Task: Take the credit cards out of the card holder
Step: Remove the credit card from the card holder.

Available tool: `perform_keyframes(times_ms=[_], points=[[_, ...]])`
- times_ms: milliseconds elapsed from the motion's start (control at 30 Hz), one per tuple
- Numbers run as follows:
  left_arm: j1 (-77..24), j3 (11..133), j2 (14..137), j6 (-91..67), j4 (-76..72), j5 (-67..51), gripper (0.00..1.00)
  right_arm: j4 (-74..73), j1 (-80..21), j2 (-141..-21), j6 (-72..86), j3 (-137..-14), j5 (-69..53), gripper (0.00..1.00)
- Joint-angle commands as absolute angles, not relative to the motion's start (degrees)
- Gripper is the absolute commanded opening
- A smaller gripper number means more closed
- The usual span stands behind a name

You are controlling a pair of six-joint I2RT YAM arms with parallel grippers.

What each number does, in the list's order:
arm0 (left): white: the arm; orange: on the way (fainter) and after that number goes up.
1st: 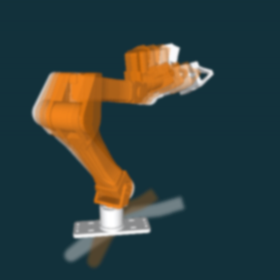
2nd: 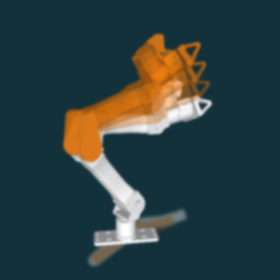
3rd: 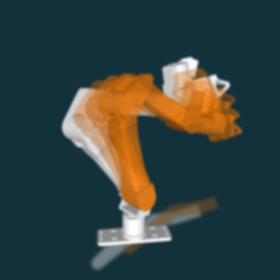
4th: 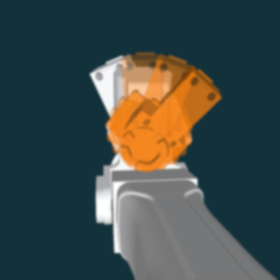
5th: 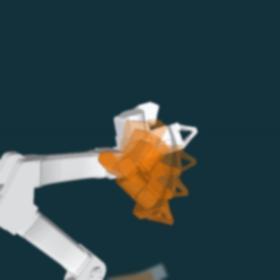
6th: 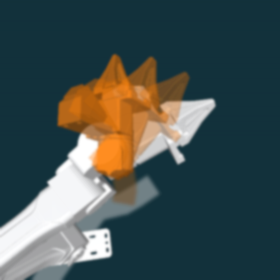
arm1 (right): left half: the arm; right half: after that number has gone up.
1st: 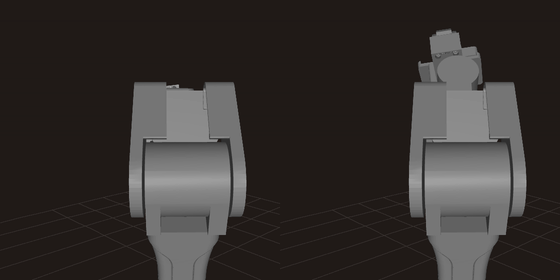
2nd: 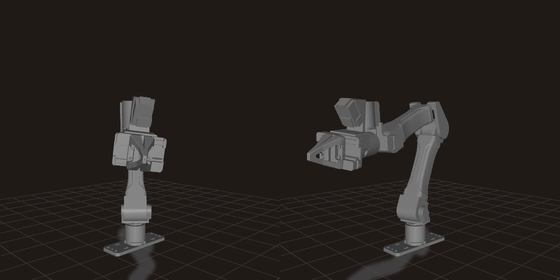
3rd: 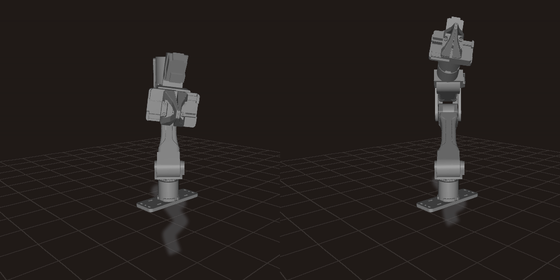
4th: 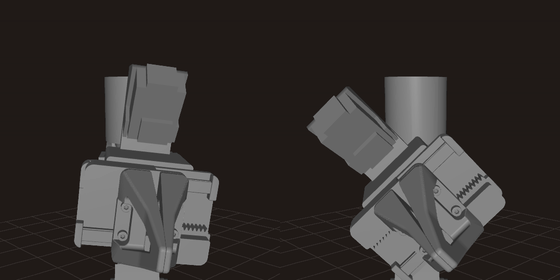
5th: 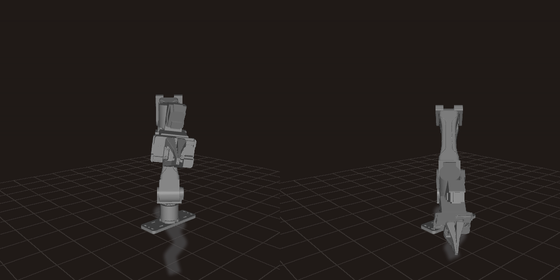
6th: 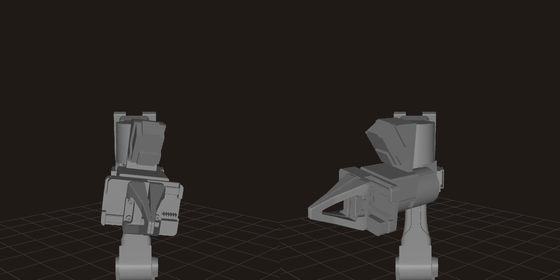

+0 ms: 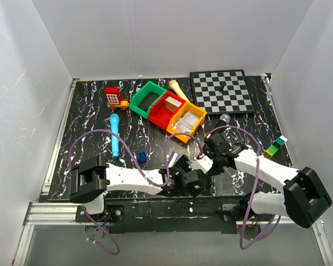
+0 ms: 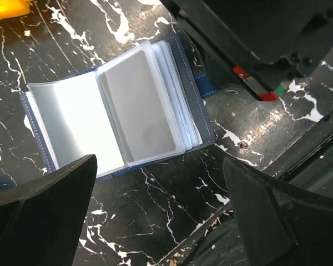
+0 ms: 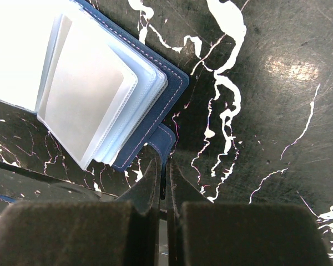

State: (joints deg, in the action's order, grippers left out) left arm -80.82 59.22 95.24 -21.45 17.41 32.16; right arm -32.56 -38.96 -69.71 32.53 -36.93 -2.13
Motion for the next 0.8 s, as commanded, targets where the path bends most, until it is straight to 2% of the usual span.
perform_keyframes(times_ms=[0, 333, 767], points=[[-80.95, 62.22, 97.90, -18.90, 18.28, 34.01, 0.98, -31.99, -38.76, -69.87, 31.82, -36.91, -2.72, 0.01], [-80.95, 64.25, 102.39, -20.47, 22.41, 38.66, 0.95, -32.34, -38.76, -69.70, 31.47, -37.35, -2.81, 0.01], [-79.89, 62.67, 98.18, -22.32, 21.27, 39.90, 0.93, -32.61, -38.76, -69.35, 31.29, -37.09, -2.81, 0.01]])
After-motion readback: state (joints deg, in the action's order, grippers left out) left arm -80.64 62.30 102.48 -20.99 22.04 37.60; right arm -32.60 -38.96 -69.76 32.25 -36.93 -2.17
